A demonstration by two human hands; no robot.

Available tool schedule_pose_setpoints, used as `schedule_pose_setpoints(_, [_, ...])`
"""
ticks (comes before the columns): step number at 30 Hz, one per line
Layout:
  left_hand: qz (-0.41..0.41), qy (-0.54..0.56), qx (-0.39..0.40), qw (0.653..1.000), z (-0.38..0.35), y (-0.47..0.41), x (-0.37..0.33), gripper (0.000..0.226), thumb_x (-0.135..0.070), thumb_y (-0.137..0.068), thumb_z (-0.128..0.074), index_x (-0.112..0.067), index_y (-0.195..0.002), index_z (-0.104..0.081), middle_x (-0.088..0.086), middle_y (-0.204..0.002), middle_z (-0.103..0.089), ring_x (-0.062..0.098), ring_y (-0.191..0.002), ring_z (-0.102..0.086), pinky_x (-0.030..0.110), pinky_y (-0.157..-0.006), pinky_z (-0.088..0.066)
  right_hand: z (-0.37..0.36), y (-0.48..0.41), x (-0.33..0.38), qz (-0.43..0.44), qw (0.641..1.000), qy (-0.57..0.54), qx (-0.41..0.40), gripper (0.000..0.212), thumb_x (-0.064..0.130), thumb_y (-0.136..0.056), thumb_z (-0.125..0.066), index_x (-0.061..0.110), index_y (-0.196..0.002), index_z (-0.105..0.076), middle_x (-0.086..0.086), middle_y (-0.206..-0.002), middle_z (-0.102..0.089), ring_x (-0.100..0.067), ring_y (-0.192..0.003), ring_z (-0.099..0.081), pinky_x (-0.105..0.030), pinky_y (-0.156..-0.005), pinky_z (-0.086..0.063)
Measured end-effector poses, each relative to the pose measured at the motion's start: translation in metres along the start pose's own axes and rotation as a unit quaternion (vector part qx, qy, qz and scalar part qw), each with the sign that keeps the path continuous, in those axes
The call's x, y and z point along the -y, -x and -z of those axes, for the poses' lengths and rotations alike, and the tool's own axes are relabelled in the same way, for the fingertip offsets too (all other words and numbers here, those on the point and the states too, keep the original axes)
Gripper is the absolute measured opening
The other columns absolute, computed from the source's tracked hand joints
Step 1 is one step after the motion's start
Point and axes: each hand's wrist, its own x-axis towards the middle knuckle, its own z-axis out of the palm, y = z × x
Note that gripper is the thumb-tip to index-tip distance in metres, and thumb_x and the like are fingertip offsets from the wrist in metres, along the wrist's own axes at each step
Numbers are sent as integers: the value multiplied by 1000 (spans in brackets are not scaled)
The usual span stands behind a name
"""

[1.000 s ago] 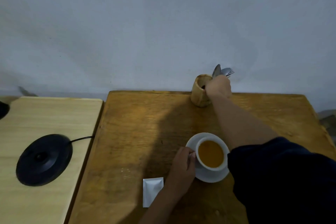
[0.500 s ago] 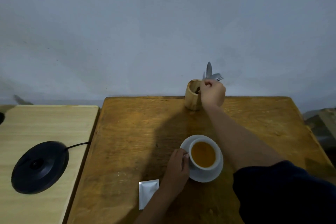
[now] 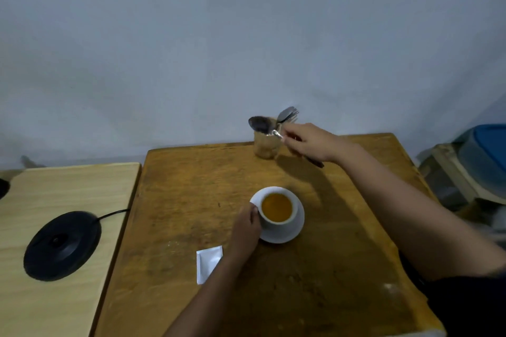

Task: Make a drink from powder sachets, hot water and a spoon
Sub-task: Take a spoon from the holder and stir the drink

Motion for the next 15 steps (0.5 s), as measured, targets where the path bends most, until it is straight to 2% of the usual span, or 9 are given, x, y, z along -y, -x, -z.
schedule_pose_setpoints(3, [3, -4, 5, 1000, 0, 2, -3, 24, -16, -98, -34, -6, -98, -56, 9, -95, -57, 14, -82, -51, 16, -64, -39, -6, 24, -6, -51, 991, 58, 113, 14, 27, -92, -44, 29, -84, -55, 6, -76, -55, -17, -70, -52, -33, -64, -42])
schedule_pose_setpoints(6, [20, -12, 11, 1000, -2, -1, -3, 26, -18, -98, -33, -6, -96, -56, 14, -98, -59, 21, -87, -54, 27, -69, -42, -13, 39, -11, -84, 974, 109, 181, 12, 21, -91, -48, 19, -88, -59, 6, -75, -54, -11, -67, -46, -27, -61, -37])
schedule_pose_setpoints(8, [31, -12, 12, 999, -3, -2, -1, 26, -19, -97, -35, -5, -95, -57, 19, -99, -60, 26, -90, -56, 32, -71, -42, -18, 43, -14, -103, 968, 112, 198, 12, 19, -89, -48, 16, -87, -60, 1, -78, -57, -12, -68, -47, -28, -63, -38])
schedule_pose_setpoints(11, [42, -6, 12, 999, -3, -1, -1, 25, -20, -97, -36, -7, -96, -57, 17, -101, -60, 25, -91, -56, 32, -73, -43, -30, 44, -15, -111, 964, 128, 206, 17, 15, -86, -48, 10, -87, -64, -1, -77, -57, -15, -68, -47, -29, -62, -38])
schedule_pose_setpoints(15, [48, -3, 17, 999, -2, -1, -1, 25, -23, -97, -37, -9, -99, -58, 13, -103, -60, 23, -93, -57, 36, -80, -47, -48, 43, -12, -91, 972, 125, 174, 23, 6, -83, -47, 15, -63, -54, 0, -61, -44, -17, -63, -40, -27, -57, -34])
